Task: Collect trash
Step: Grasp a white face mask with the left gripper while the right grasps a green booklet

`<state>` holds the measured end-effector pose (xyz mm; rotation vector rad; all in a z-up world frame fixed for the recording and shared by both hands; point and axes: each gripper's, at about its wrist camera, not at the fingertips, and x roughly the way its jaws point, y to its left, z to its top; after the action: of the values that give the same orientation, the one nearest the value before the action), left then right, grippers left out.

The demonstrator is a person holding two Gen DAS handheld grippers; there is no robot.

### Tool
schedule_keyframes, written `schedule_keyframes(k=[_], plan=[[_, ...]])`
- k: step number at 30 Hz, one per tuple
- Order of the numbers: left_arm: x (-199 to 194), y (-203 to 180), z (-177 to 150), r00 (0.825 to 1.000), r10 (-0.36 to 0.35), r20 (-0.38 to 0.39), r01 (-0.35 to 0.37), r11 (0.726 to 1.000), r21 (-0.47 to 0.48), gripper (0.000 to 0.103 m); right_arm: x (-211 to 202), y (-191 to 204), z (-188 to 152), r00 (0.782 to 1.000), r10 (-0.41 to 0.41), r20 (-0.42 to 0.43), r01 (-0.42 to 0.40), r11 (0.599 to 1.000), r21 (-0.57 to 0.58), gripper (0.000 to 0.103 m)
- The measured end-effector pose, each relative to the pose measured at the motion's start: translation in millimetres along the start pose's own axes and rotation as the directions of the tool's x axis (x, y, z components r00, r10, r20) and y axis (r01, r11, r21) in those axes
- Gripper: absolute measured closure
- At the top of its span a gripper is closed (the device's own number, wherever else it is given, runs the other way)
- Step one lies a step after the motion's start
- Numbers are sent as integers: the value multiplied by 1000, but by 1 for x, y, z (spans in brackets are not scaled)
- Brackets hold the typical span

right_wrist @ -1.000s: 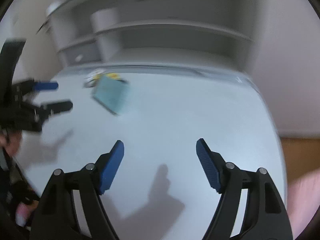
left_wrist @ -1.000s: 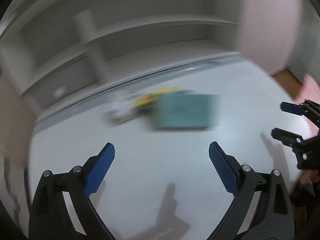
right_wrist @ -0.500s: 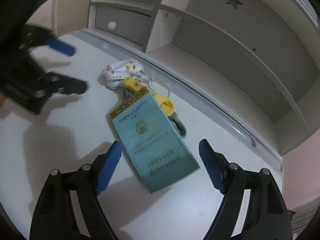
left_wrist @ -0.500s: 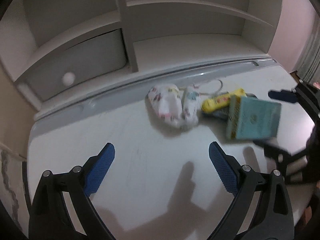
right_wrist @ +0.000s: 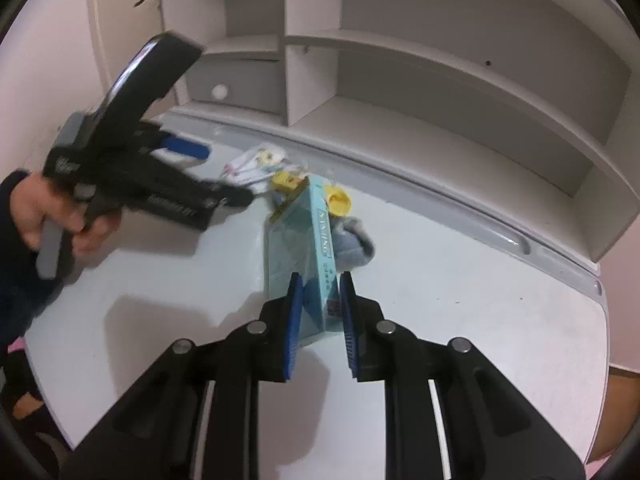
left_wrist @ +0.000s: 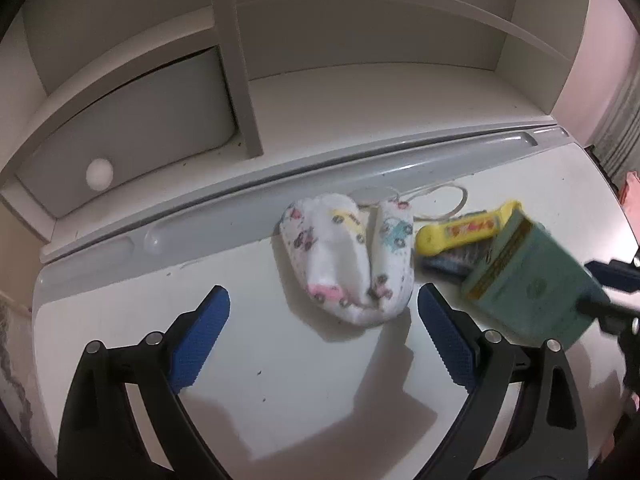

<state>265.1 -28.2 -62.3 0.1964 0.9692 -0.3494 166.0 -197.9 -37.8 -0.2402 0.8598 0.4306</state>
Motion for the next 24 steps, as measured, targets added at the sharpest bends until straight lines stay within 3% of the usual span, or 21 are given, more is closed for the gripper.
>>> schedule_keyframes(k=[5,9,10,14,19,24], plan=[[7,-2,6,1000,-7,5,7,1000,10,16,3,3,1,997,73,-34,-72,997,16,82],[1,-2,4,1000,-17,7,17,1000,7,73,-2,0,-3,990,136,-27,-133,987,86,86],[-2,0,4,1000,-25,6,25,1000,-10,76,-5,0,-4,989,146,-19,-144,984,103,87],[-24,6,0,999,3,45,-2,999,-42,78,-22,-2,-9,987,160,18,-161,975,151,89],[-67,-3,-11,995,-7,102,13,998,-65,78,-60,-7,-25,988,137,77,-150,970,193,89],[-99,-66,-22,986,-94,138,90,995,31,78,-116,-37,-67,991,20,134,-61,949,308,89]])
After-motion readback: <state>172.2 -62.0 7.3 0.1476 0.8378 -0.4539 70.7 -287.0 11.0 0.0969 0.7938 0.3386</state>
